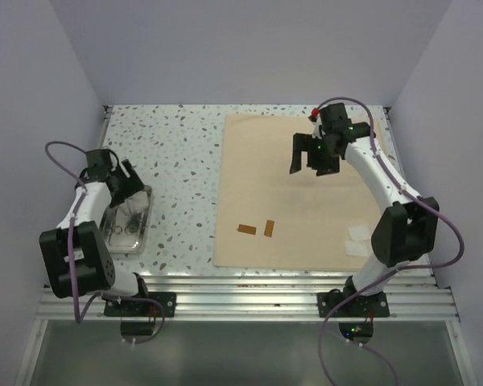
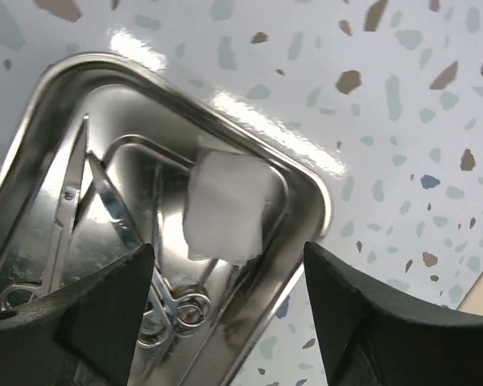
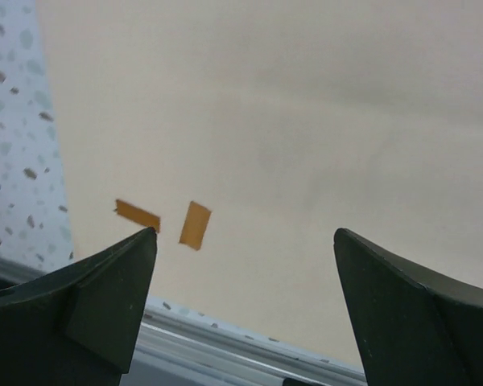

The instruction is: Prepare the surgical pack

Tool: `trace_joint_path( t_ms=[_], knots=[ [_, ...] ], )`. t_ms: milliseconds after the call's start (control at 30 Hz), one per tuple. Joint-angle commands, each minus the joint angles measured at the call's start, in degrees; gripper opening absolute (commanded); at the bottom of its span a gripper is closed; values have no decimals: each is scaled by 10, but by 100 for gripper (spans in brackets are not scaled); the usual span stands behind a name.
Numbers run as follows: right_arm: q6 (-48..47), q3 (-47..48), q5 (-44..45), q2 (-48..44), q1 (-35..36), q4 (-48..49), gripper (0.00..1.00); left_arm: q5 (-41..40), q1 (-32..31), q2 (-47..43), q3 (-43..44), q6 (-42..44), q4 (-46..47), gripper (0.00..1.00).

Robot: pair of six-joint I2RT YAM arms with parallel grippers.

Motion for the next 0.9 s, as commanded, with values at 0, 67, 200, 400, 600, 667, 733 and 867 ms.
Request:
trace_joint_path(
  t_ms=[0,67,200,400,600,667,733,867],
  knots=[
    [-13,-19,90,-8,-47,38,92,-52,-93,-23,33,-4,-26,79],
    [-68,-38,133,-2,-86,35,90,-51,-131,-27,21,-18,-10,79],
    [-189,-74,114,-9,-169,22,89,-26,-169,-18,14,-34,13,77],
    [-388,-182,15,-96,-286,35,87,-4,-219,-12,25,-33,41,76],
    [-446,-255,-61,-92,-358,48,82,13,-272,3,52,-18,41,75],
    [-455,-257,-62,-83,-370,45,66,17,-283,6,55,-12,42,75],
    [-462,-269,-74,-79,-380,48,62,23,-286,15,58,-5,44,75],
    [-473,-293,-54,-68,-388,55,61,29,-287,41,87,3,32,75]
  ],
)
